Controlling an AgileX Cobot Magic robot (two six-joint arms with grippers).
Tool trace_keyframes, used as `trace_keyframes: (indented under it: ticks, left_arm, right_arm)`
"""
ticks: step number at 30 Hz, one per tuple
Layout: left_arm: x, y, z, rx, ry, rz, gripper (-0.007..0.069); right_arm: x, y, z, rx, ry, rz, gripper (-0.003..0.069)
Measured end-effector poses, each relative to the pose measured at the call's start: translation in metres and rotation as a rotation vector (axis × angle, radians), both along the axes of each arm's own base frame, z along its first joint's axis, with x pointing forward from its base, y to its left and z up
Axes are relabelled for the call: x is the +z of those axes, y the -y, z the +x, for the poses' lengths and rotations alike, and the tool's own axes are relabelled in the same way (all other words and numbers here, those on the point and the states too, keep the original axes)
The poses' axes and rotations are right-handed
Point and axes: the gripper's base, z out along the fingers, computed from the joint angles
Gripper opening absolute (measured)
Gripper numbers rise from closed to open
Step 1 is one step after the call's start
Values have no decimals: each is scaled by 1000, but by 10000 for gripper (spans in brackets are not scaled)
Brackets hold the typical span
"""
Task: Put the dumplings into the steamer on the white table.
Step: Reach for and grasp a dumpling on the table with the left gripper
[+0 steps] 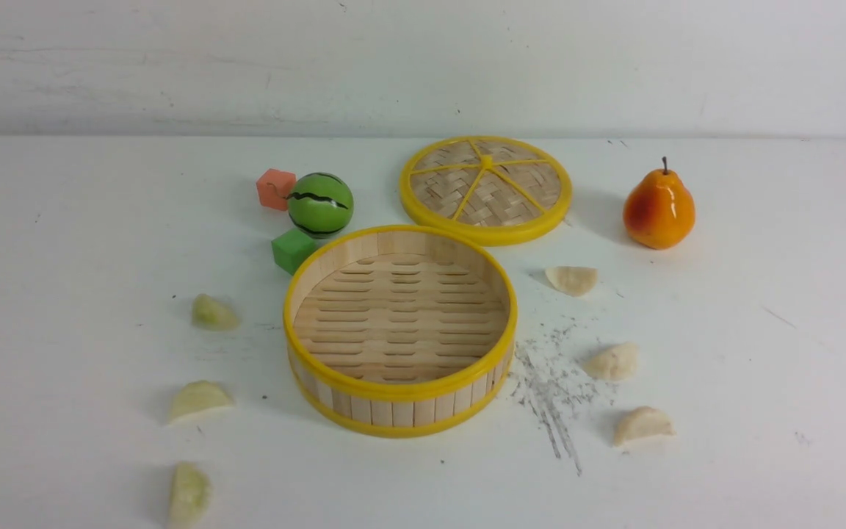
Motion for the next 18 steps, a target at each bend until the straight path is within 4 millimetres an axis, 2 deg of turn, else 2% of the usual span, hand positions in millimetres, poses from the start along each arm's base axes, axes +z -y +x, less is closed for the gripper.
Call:
trace_keyframes:
  ticks: [2,4,8,12,15,17,18]
  left_arm:
    - [1,0,0,-4,8,1,185]
    - [1,0,0,-4,9,1,187]
    - [3,1,-2,-19,31,-3,192]
    - [12,4,-8,-133,120,-134,195]
    - [37,1,-17,-245,204,-361,197]
    - [59,-6,-21,-268,200,-509,200]
    - [63,-7,-21,-261,177,-537,200]
  right_arm:
    - [9,0,-2,0,26,3,51]
    - [13,0,-3,-2,30,4,-1]
    - [16,1,-3,-24,-2,-21,-15]
    - [16,1,6,-48,-71,-61,-8]
    - [26,1,21,-49,-155,-56,-8]
    - [37,0,33,-50,-207,-59,-8]
    - [40,0,35,-50,-214,-60,-8]
